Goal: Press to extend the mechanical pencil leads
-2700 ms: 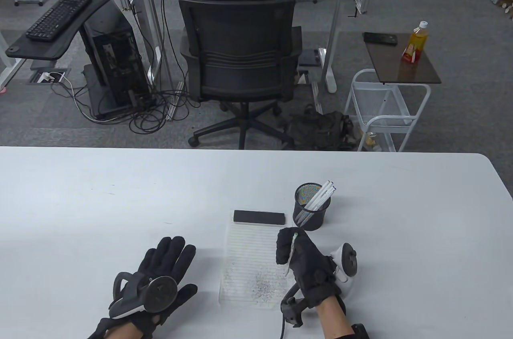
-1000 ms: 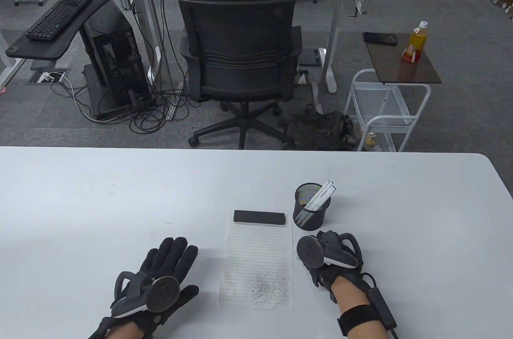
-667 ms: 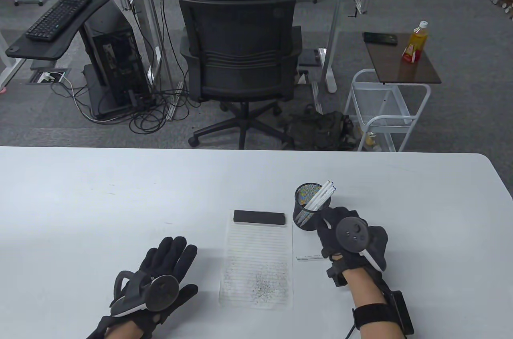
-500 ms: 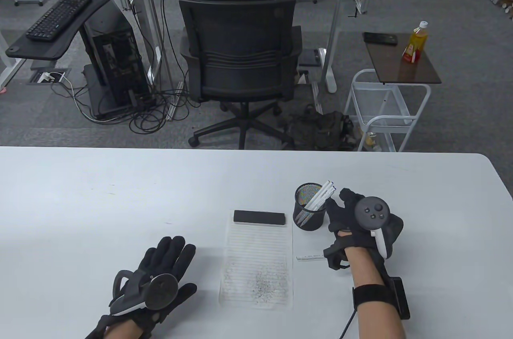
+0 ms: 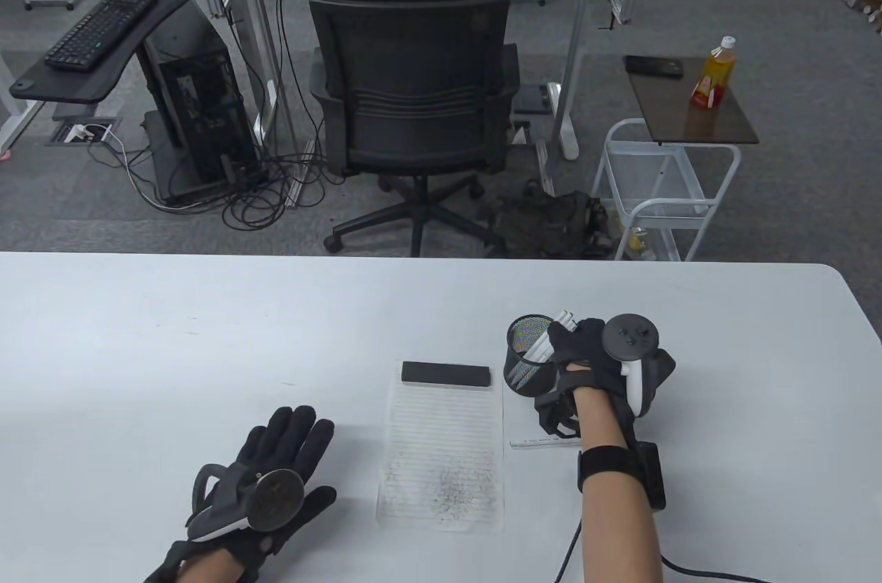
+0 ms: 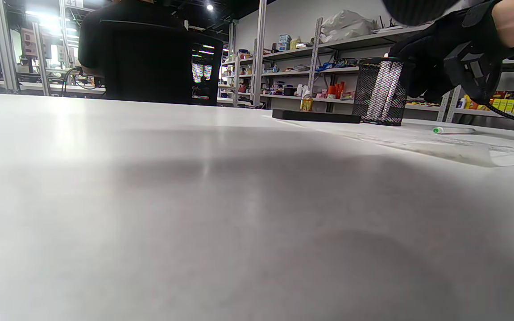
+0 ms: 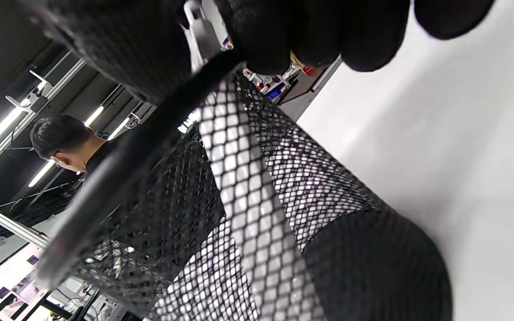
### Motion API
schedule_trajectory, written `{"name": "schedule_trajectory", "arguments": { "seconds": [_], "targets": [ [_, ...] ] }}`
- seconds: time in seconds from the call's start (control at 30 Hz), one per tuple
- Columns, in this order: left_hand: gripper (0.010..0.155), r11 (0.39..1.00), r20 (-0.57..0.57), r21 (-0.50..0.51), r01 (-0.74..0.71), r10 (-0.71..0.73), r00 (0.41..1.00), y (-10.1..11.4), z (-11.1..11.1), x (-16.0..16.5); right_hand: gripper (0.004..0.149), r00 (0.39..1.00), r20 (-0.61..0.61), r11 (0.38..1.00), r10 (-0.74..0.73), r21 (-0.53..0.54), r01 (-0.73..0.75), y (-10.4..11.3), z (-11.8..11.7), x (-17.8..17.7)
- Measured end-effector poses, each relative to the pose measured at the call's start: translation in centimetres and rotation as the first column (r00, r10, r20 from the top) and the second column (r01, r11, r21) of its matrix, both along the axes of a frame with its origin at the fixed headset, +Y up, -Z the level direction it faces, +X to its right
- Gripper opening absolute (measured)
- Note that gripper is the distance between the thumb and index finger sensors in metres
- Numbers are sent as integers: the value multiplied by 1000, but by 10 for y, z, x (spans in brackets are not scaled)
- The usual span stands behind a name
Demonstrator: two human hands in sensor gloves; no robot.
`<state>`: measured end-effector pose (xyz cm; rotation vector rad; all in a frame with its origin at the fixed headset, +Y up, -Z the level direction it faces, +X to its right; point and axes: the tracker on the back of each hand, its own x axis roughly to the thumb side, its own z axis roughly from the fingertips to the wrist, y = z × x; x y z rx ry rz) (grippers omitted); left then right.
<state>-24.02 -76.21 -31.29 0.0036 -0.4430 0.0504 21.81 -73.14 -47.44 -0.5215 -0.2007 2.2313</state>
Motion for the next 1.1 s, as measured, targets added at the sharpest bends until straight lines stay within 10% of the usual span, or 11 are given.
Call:
{"name": "schedule_trajectory", "arguments": {
  "seconds": [0.7,1.1],
  "targets": [
    [88,1000,1,-6,4,-4,1000,0,0,0,42,1000,15,997,24,66,-25,1,0,-1],
    [87,1000,11,-9,-6,6,1000,-1,1,1,43,999,-42,962,-14,271,25,46,28,12]
  ]
}}
